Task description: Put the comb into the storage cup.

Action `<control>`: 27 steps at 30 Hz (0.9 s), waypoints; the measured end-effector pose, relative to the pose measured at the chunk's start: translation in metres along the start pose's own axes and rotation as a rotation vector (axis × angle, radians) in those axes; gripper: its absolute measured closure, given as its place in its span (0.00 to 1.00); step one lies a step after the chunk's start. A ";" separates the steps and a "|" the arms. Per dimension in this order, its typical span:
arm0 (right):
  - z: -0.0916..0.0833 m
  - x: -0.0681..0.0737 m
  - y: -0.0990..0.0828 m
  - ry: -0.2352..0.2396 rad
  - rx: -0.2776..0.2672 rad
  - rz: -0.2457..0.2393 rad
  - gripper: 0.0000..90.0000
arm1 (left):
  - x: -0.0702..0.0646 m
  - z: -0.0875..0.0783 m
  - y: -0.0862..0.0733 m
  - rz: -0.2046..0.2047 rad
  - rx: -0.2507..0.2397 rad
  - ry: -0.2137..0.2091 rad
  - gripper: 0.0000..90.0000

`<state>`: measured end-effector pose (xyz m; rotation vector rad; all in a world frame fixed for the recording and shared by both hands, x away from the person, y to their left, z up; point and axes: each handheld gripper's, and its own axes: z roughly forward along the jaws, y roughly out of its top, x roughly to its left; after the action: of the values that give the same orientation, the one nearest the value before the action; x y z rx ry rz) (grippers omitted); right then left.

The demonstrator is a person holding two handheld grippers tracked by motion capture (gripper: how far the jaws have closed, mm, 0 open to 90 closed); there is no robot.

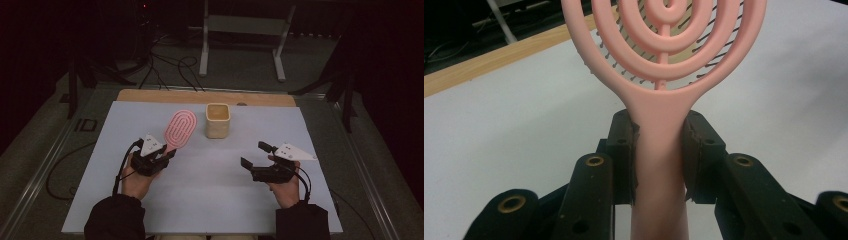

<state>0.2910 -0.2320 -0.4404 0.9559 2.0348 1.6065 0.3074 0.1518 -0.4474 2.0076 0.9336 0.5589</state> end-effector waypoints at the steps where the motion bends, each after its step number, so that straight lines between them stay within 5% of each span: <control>1: 0.002 0.001 0.002 0.004 0.006 -0.002 0.10 | -0.001 0.000 0.000 0.003 0.000 0.000 0.78; 8: 0.018 0.009 0.016 0.018 0.053 0.023 0.09 | -0.006 0.001 0.004 0.021 0.000 -0.006 0.78; 27: 0.063 0.028 0.043 0.105 0.073 0.028 0.09 | -0.012 0.002 0.005 0.046 -0.009 -0.006 0.78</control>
<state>0.3247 -0.1631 -0.4133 0.9480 2.1733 1.6391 0.3034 0.1401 -0.4449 2.0260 0.8813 0.5815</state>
